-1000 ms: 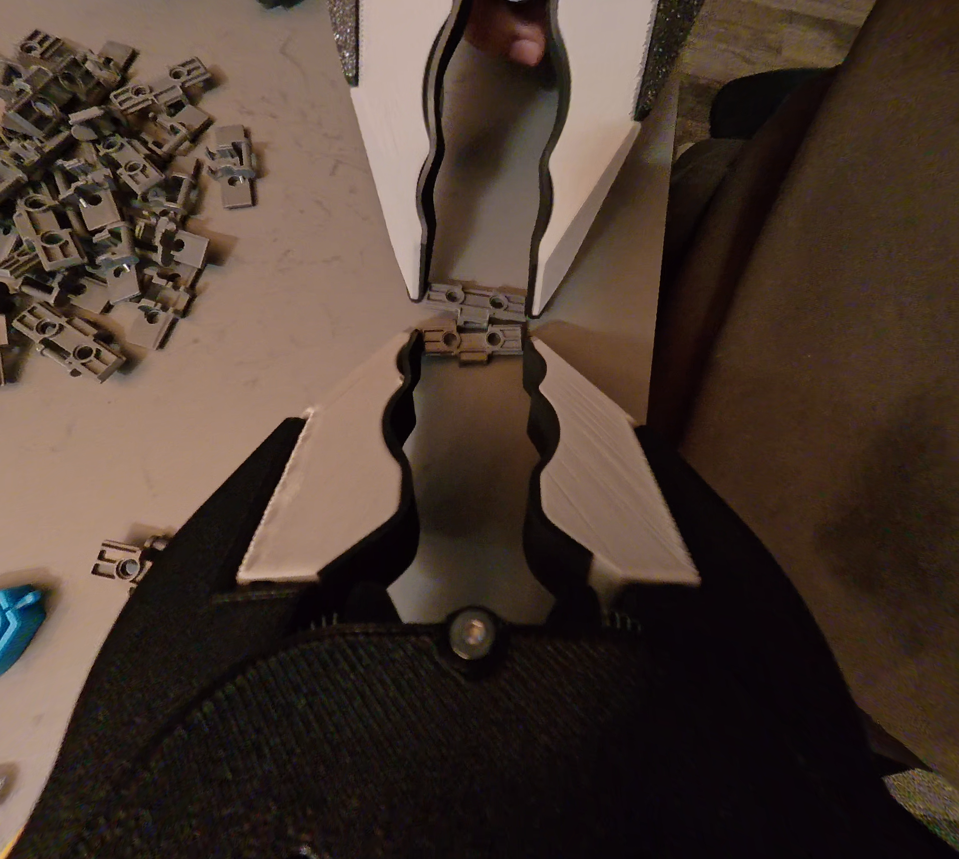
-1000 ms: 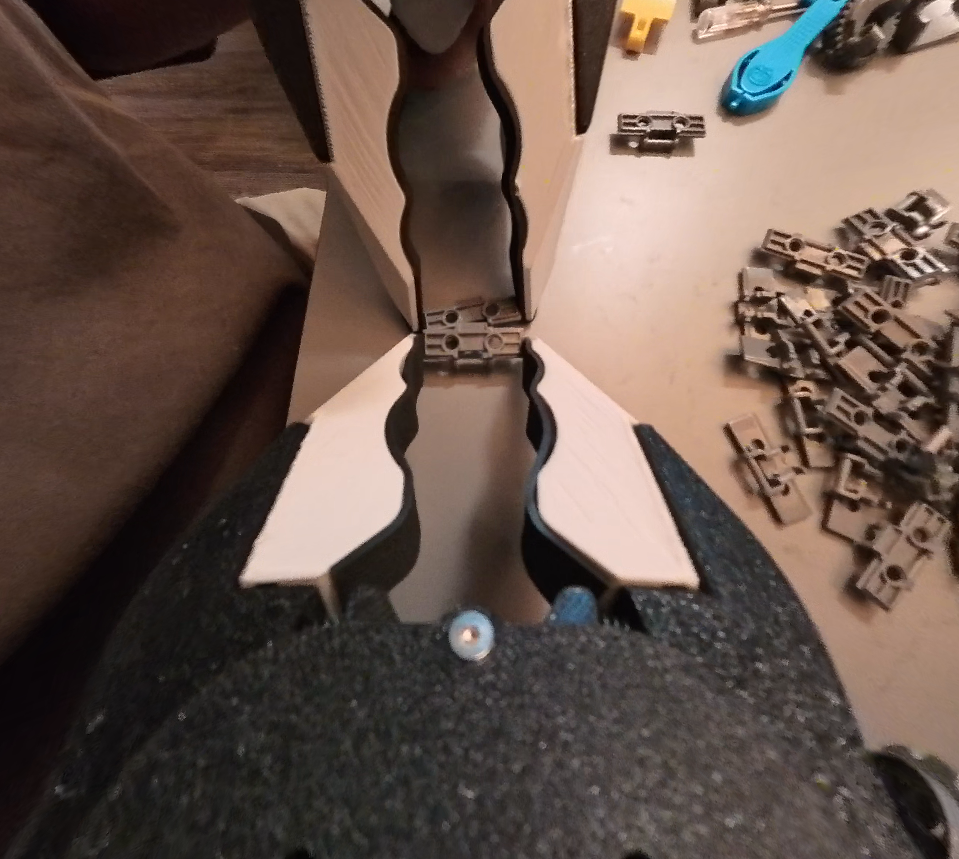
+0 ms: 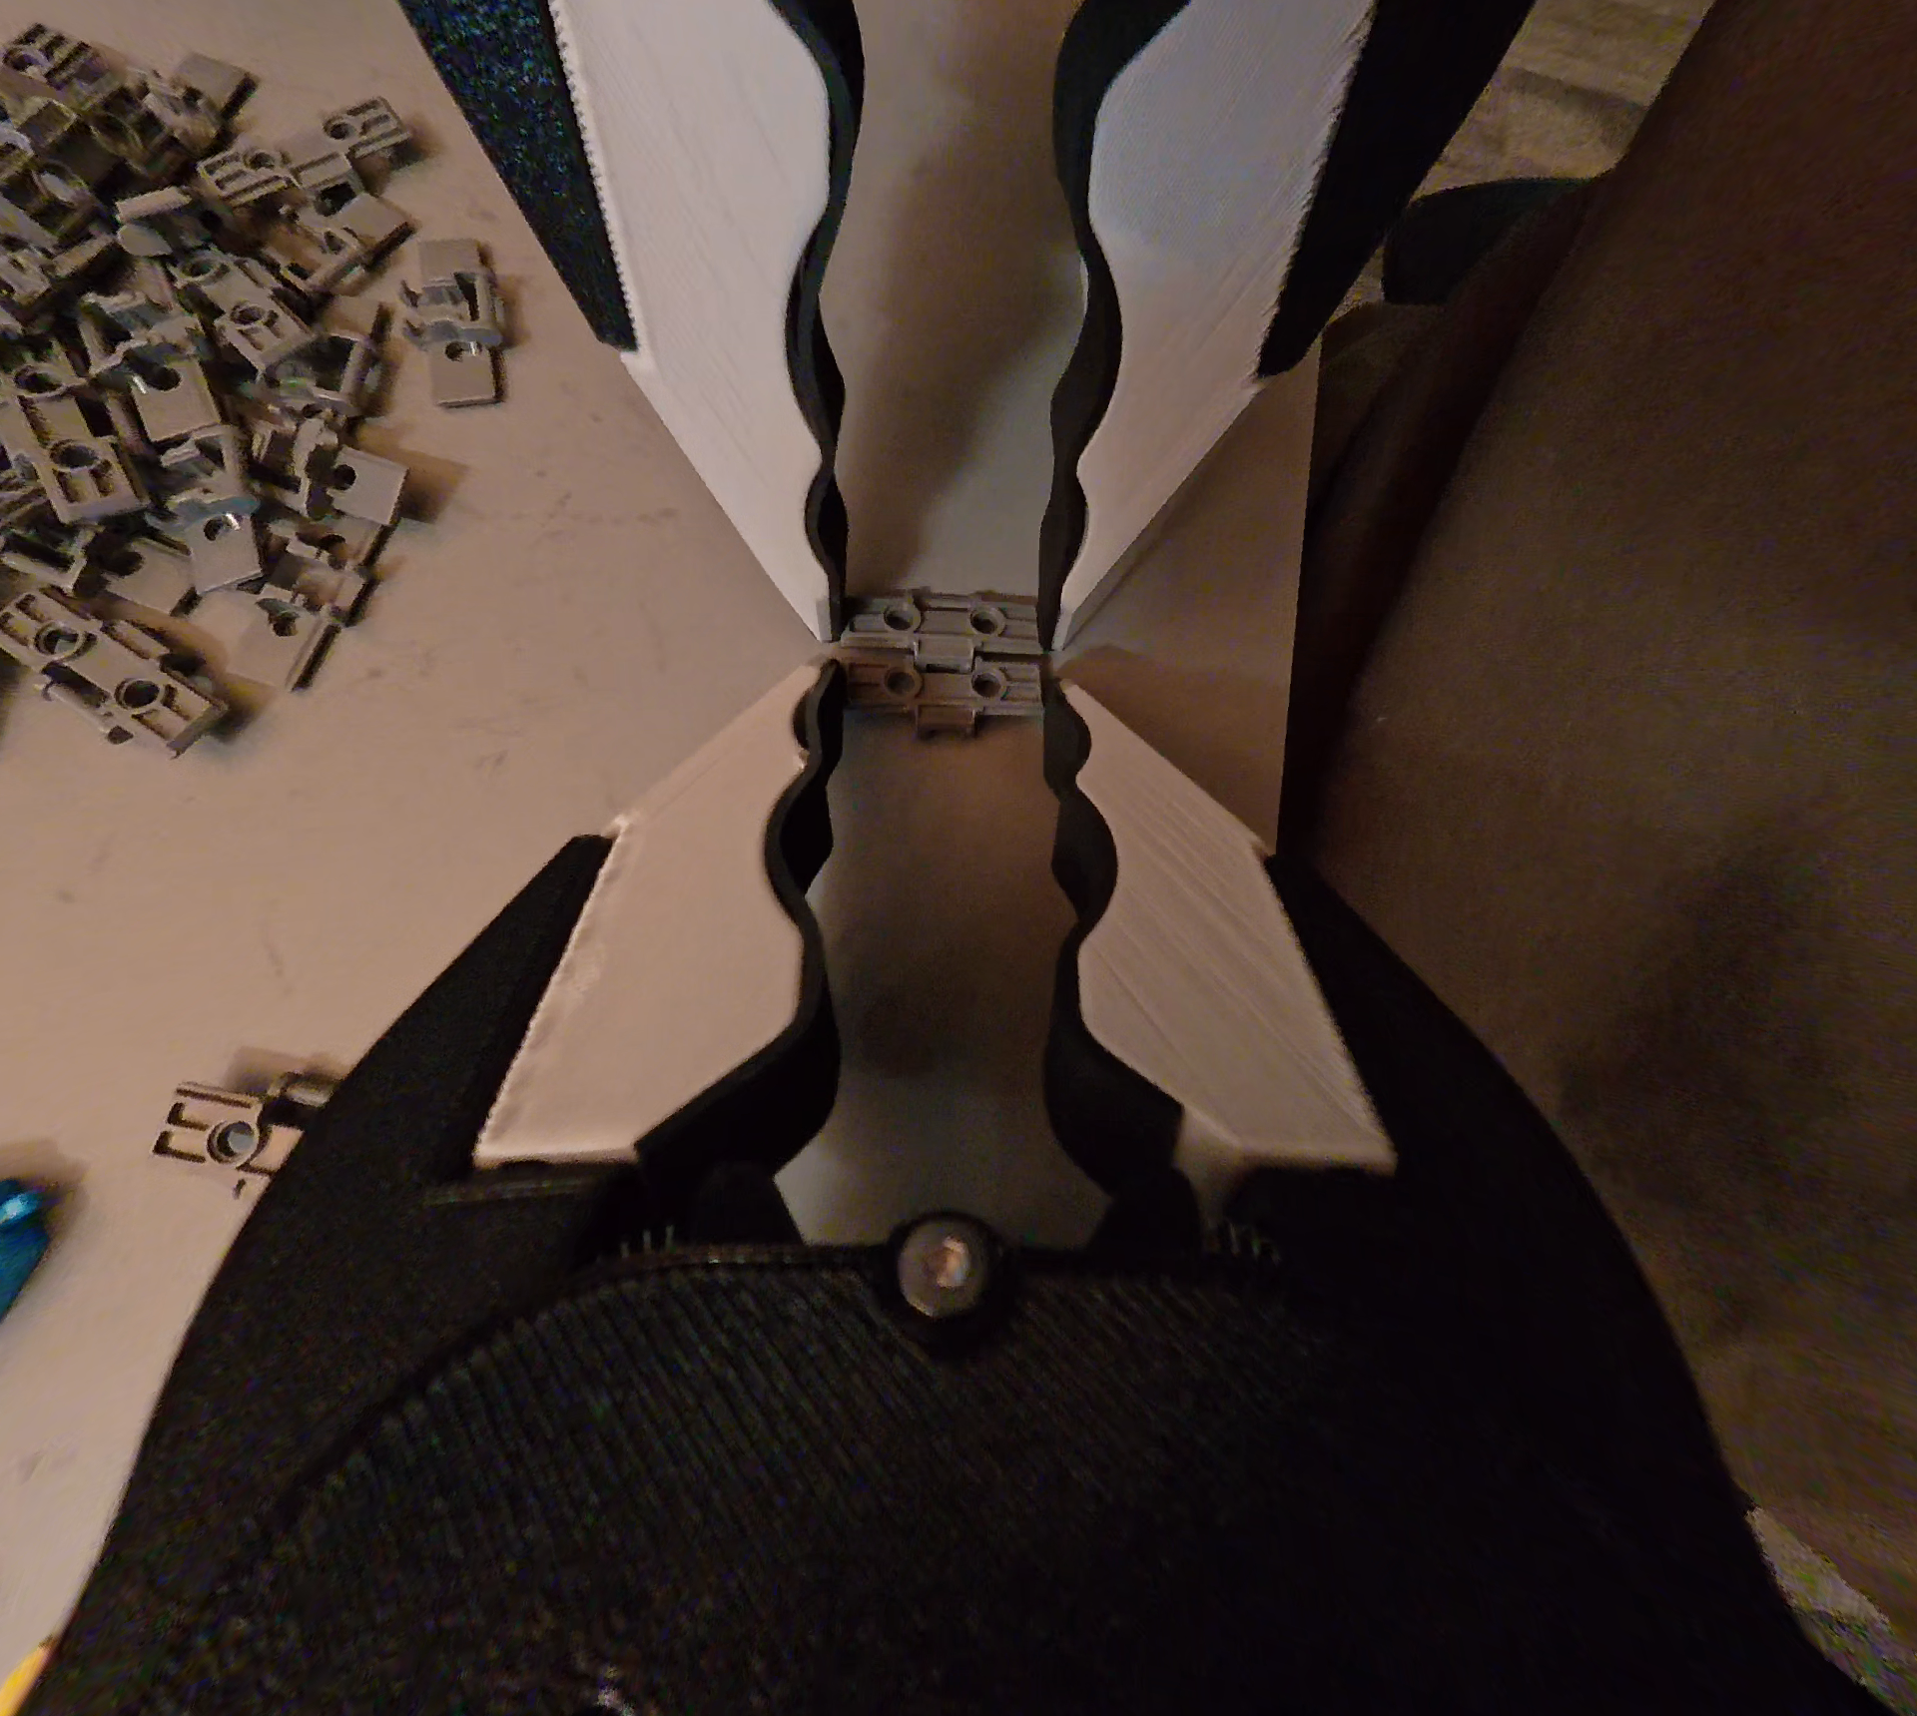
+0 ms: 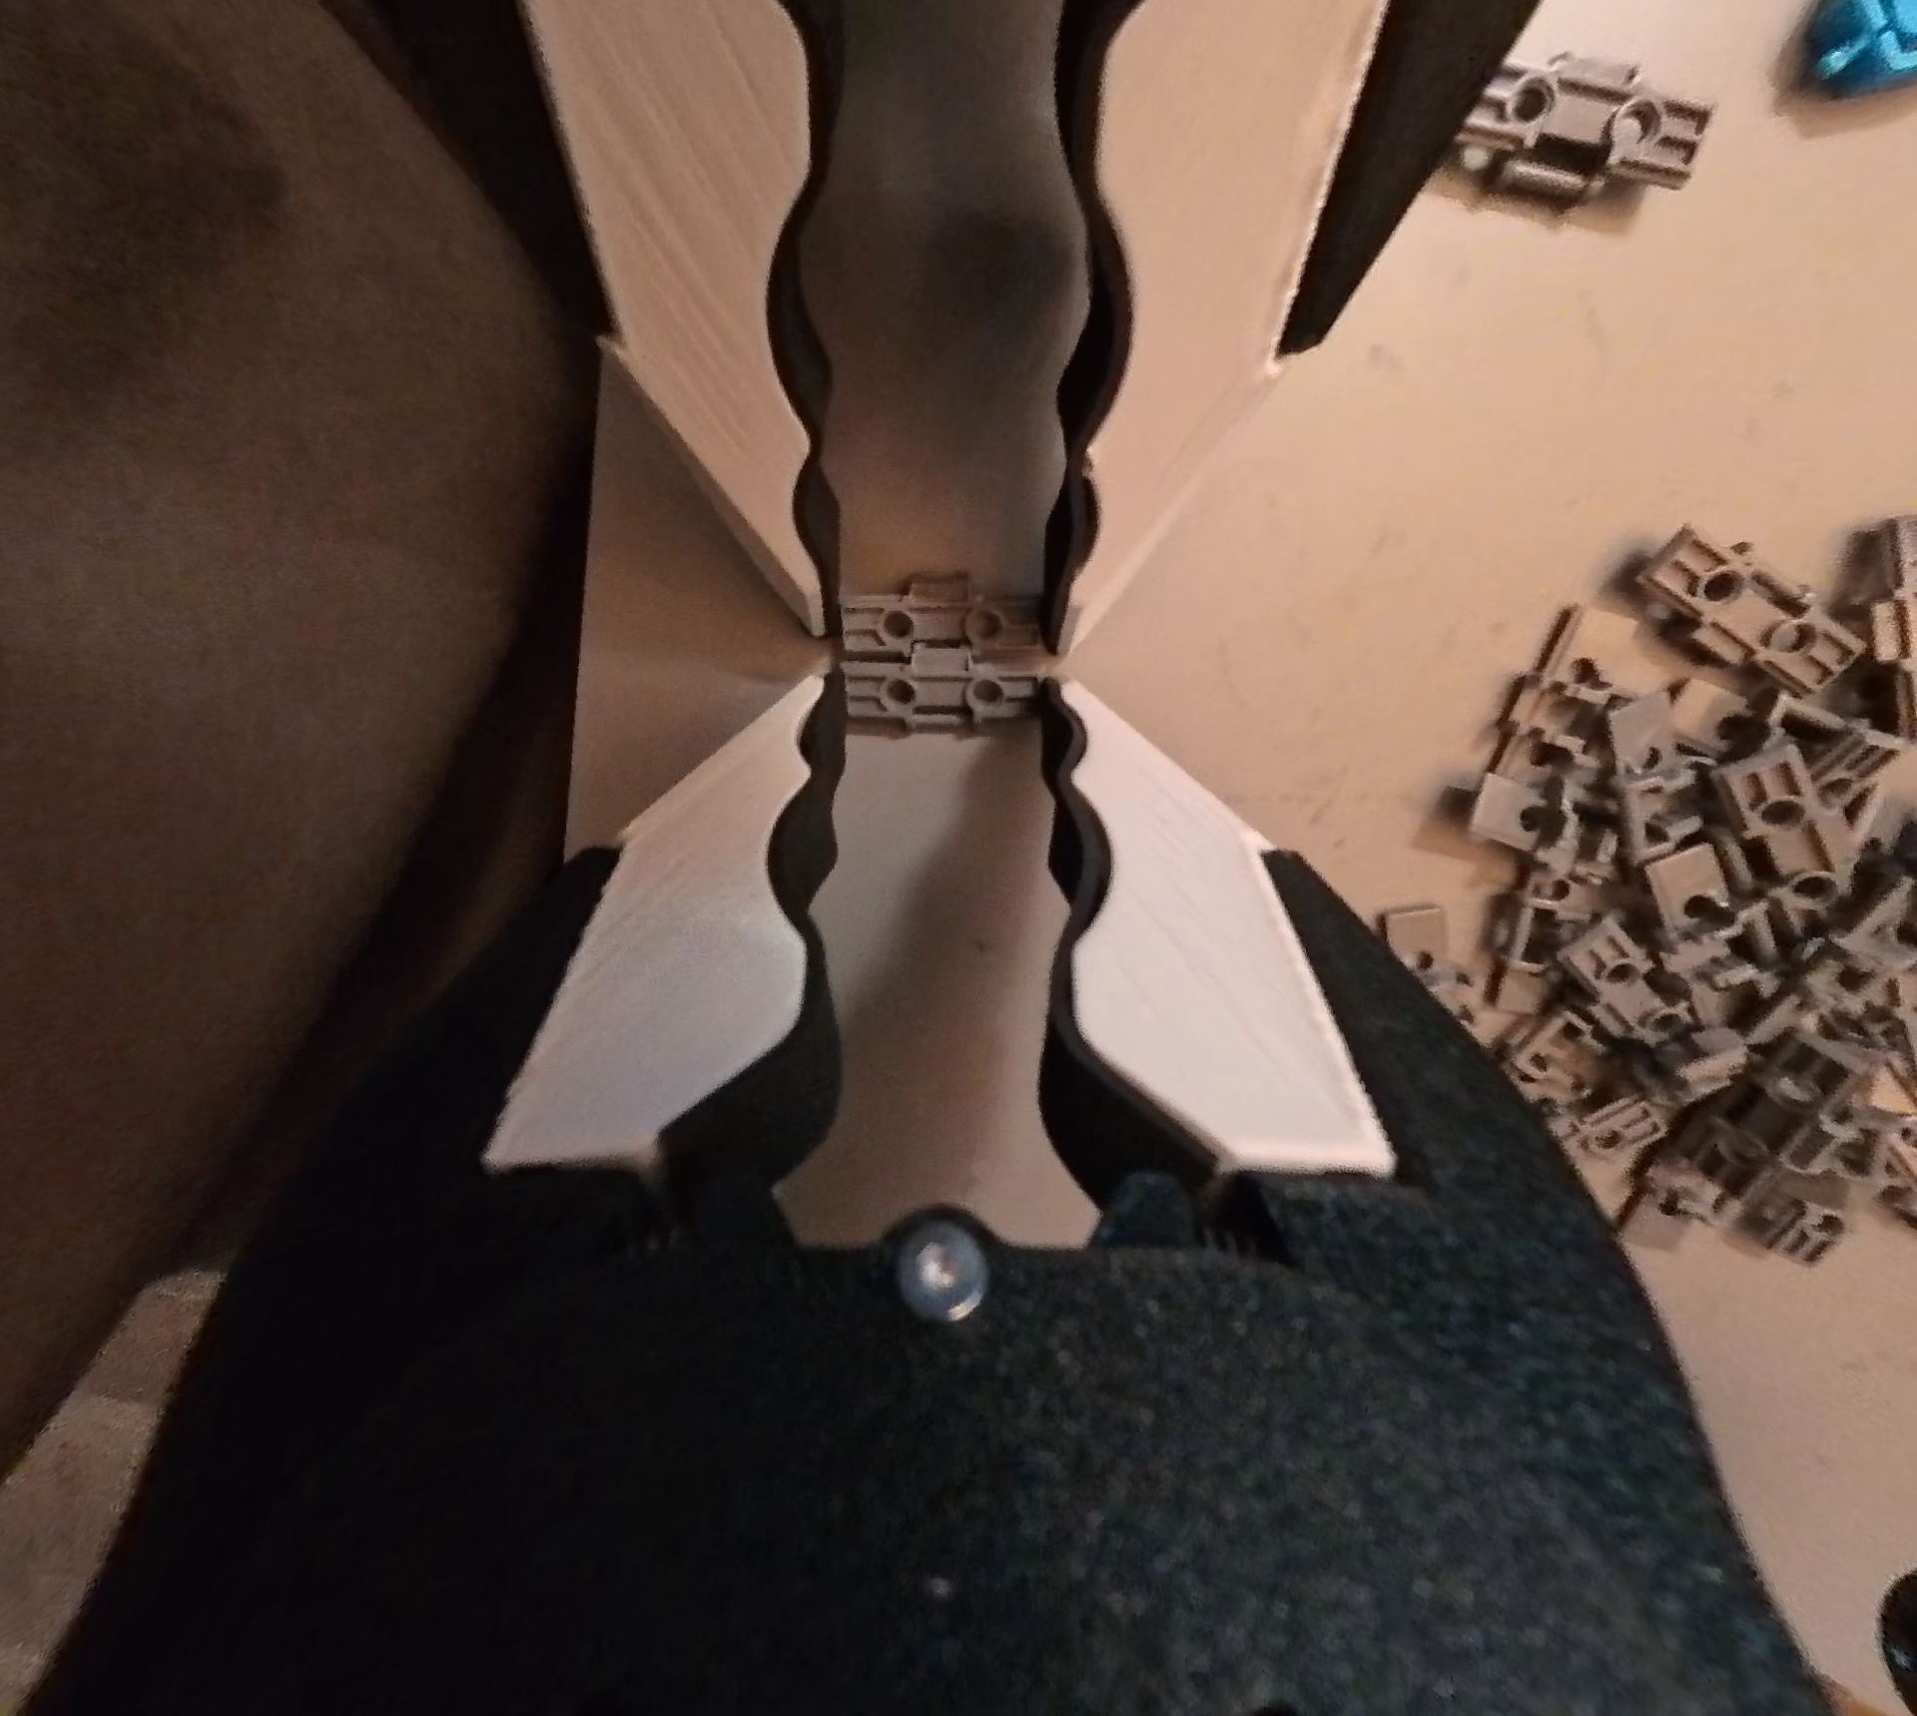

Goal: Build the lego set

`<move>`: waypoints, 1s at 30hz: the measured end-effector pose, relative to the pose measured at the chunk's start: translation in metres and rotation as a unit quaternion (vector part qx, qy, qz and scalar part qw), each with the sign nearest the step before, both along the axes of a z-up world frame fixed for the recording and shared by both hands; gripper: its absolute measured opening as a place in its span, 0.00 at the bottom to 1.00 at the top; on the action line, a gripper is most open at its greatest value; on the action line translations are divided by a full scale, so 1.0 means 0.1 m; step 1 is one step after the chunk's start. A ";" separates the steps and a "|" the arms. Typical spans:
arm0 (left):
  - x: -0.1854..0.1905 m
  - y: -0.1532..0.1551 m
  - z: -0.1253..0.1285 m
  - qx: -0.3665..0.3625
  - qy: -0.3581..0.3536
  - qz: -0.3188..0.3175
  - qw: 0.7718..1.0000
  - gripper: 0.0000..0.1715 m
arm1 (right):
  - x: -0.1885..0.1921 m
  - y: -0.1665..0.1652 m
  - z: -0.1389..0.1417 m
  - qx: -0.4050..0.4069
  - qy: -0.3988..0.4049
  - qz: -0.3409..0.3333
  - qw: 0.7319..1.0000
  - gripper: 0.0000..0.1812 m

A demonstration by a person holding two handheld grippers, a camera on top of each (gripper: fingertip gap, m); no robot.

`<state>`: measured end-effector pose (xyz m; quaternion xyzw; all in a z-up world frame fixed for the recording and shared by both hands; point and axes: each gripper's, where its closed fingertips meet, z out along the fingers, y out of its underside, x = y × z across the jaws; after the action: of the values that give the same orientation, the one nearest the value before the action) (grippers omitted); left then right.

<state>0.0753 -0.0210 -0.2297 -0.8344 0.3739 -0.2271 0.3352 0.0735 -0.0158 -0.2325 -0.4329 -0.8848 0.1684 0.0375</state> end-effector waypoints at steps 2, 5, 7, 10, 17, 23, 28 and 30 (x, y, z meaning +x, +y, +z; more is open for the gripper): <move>0.00 0.00 0.00 0.002 0.001 0.000 1.000 0.19 | 0.00 0.00 0.00 -0.008 0.002 -0.006 1.000 0.20; 0.00 0.00 0.00 0.002 0.002 0.000 1.000 0.19 | 0.00 -0.01 0.00 -0.015 0.022 -0.015 1.000 0.21; 0.00 0.00 0.00 0.002 0.002 0.000 1.000 0.19 | 0.00 -0.01 0.00 -0.017 0.047 -0.021 0.998 0.21; -0.01 -0.01 -0.01 0.005 0.007 -0.001 1.000 0.20 | -0.01 -0.01 0.00 -0.014 0.097 -0.025 0.995 0.22; -0.01 -0.01 -0.01 0.005 0.009 0.000 1.000 0.20 | -0.01 0.02 0.20 -0.067 0.165 -0.079 0.981 0.30; -0.01 0.00 -0.01 0.005 0.009 0.000 1.000 0.20 | -0.03 -0.01 0.25 -0.079 0.180 -0.070 0.978 0.00; -0.01 0.00 -0.01 0.005 0.009 0.000 1.000 0.20 | -0.02 -0.05 0.10 -0.088 0.146 -0.062 0.983 0.00; -0.01 0.00 -0.01 0.004 0.008 0.000 1.000 0.20 | -0.02 -0.05 0.10 -0.097 0.139 -0.065 0.983 0.00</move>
<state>0.0746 -0.0215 -0.2309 -0.8349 0.3773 -0.2186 0.3357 0.0717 -0.0204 -0.2223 -0.4630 -0.8205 0.3096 0.1289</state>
